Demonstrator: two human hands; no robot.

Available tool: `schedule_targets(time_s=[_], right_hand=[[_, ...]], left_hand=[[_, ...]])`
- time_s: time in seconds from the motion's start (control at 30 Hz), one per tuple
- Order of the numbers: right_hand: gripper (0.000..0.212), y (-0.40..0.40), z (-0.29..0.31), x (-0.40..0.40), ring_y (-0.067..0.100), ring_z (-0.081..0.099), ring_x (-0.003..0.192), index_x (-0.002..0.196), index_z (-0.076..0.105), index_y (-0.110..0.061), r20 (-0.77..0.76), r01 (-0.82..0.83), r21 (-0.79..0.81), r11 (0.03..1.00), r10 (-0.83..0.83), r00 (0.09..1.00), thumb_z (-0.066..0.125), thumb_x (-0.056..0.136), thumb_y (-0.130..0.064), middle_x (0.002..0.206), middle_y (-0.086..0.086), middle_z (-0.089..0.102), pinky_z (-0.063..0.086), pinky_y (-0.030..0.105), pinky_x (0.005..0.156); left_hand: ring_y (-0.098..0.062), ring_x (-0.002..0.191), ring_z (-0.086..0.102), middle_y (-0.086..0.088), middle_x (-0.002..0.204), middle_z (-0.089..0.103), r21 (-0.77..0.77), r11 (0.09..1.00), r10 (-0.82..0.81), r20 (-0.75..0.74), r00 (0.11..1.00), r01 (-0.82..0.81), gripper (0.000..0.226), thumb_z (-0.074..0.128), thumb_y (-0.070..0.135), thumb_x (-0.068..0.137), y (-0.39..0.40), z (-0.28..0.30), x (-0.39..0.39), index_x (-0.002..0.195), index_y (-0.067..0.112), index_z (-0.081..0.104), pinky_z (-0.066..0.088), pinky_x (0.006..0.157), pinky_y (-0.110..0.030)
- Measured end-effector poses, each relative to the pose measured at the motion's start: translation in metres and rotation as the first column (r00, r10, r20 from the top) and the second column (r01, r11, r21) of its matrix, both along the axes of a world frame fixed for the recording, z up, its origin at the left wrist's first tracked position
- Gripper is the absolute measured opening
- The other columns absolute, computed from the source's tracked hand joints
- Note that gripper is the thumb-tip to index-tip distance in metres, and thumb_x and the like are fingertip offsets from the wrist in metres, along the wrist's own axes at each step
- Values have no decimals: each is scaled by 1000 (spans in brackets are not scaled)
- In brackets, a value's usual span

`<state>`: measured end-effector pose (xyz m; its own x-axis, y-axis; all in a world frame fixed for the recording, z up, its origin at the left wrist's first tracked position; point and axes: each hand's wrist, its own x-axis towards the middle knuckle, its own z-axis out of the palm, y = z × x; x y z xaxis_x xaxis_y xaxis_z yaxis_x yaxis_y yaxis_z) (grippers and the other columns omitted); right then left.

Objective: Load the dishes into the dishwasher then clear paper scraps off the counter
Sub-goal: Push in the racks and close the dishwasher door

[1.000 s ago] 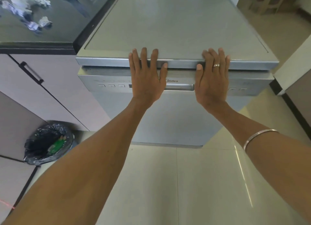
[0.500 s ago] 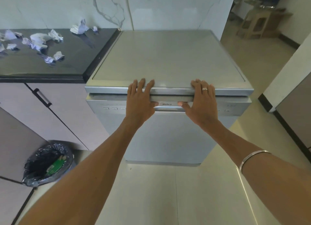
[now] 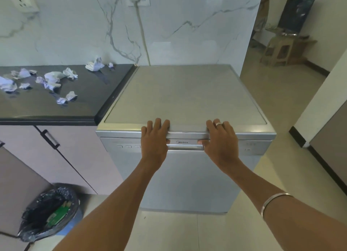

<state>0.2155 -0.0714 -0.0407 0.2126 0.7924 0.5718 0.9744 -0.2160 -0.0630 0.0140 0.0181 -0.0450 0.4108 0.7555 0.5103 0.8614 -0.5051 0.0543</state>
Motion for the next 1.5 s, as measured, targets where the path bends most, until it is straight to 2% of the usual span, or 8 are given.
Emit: schedule_targets(time_s=[0.17, 0.23, 0.33, 0.53, 0.7, 0.93, 1.13, 1.5], right_hand=[[47, -11, 39, -11, 25, 52, 102, 118, 50, -17, -166, 3, -245, 970, -45, 985, 74, 78, -21, 117, 2, 55, 42, 32, 73], [58, -22, 48, -5, 28, 48, 122, 135, 41, -17, -211, -65, -400, 914, -23, 977, 68, 84, -21, 138, 4, 45, 44, 36, 90], [75, -45, 60, 3, 28, 16, 149, 156, 11, -12, -148, -117, -594, 796, 35, 988, 55, 96, -25, 163, 6, 11, 19, 39, 119], [64, -87, 91, -17, 26, 4, 152, 156, 4, -6, -263, -195, -620, 760, 33, 964, 34, 105, -31, 164, 11, -2, 12, 37, 121], [64, -109, 154, -50, 27, 7, 151, 156, 4, -3, -346, -214, -623, 753, -20, 938, 27, 106, -37, 164, 11, 2, 13, 39, 121], [64, -131, 218, -78, 30, 21, 146, 153, 15, 0, -264, -195, -658, 727, 20, 964, 27, 105, -39, 161, 14, 16, 22, 43, 116], [61, -118, 233, -96, 29, 24, 144, 151, 19, 0, -248, -185, -688, 701, 12, 969, 26, 105, -40, 159, 13, 20, 24, 43, 114], [57, -14, 239, -127, 33, 21, 143, 151, 25, -3, -285, -168, -729, 664, -70, 956, 27, 102, -34, 157, 16, 22, 25, 47, 113]], left_hand=[[-27, 114, 49, 2, 122, 51, -266, 964, 0, -41, 999, -11, 57, 79, 21, 76, -13, 28, -1, 124, 27, 49, 42, 96, -38], [-33, 141, 32, -2, 152, 36, -407, 913, -70, -108, 992, 21, 76, 75, 27, 83, -21, 37, -12, 147, 25, 35, 29, 114, -42], [-28, 151, 12, -7, 163, 19, -443, 896, -86, -217, 972, -19, 69, 53, 31, 100, -40, 57, -27, 156, 13, 18, 11, 122, -41], [-21, 153, 5, -10, 165, 10, -430, 899, -139, -98, 985, 84, 58, 32, 12, 103, -92, 96, -44, 156, 6, 12, 5, 123, -33], [-20, 153, 3, -9, 165, 8, -524, 851, -76, -74, 994, 26, 54, 23, 20, 107, -145, 128, -70, 156, 4, 10, 3, 124, -32], [-24, 152, 8, -13, 164, 11, -608, 793, 25, -41, 999, -45, 53, 21, 23, 107, -178, 198, -90, 155, 1, 13, 7, 124, -36], [-29, 151, 12, -16, 163, 14, -597, 800, 38, -64, 997, -69, 53, 24, 23, 107, -155, 236, -94, 154, -1, 17, 11, 122, -40], [-34, 132, 41, -22, 142, 45, -632, 766, 64, -104, 993, -116, 43, 29, 17, 102, -47, 249, -109, 135, -5, 45, 32, 111, -44]])
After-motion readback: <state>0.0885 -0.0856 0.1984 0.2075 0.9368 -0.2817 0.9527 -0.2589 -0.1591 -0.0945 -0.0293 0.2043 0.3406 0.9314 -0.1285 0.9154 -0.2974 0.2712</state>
